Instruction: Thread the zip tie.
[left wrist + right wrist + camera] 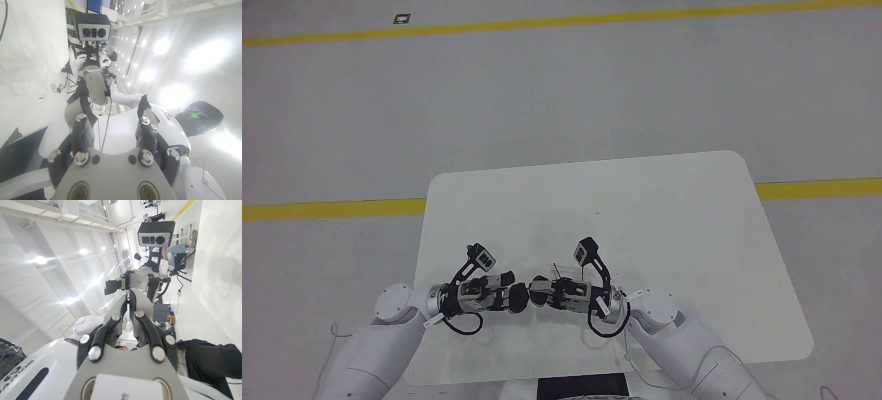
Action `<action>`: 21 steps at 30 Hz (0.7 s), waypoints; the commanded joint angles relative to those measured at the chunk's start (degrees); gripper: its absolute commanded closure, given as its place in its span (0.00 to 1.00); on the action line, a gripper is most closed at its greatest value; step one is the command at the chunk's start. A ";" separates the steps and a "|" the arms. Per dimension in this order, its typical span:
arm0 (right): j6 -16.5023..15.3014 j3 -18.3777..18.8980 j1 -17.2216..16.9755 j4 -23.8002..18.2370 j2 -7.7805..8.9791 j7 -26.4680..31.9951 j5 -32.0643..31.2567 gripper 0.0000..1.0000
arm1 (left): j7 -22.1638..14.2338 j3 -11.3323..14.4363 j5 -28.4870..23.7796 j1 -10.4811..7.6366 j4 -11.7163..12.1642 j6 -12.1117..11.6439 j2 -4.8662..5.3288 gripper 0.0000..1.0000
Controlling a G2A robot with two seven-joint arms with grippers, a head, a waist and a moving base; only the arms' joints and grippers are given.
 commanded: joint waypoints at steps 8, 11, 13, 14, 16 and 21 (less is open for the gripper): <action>-1.49 0.23 -0.71 0.16 -0.09 -3.37 0.79 1.00 | 0.00 0.00 0.00 0.00 0.00 0.00 0.00 0.00; -1.81 0.12 -0.83 0.20 -0.15 -4.15 0.87 1.00 | 0.00 0.00 0.00 0.00 0.00 0.00 0.00 0.00; -1.81 0.12 -0.83 0.20 -0.15 -4.15 0.87 1.00 | 0.00 0.00 0.00 0.00 0.00 0.00 0.00 0.00; -1.81 0.12 -0.83 0.20 -0.15 -4.15 0.87 1.00 | 0.00 0.00 0.00 0.00 0.00 0.00 0.00 0.00; -1.81 0.12 -0.83 0.20 -0.15 -4.15 0.87 1.00 | 0.00 0.00 0.00 0.00 0.00 0.00 0.00 0.00; -1.69 0.26 -1.21 -0.52 -0.17 -5.61 0.99 1.00 | 2.19 0.39 0.91 0.25 -1.18 0.51 -0.03 0.00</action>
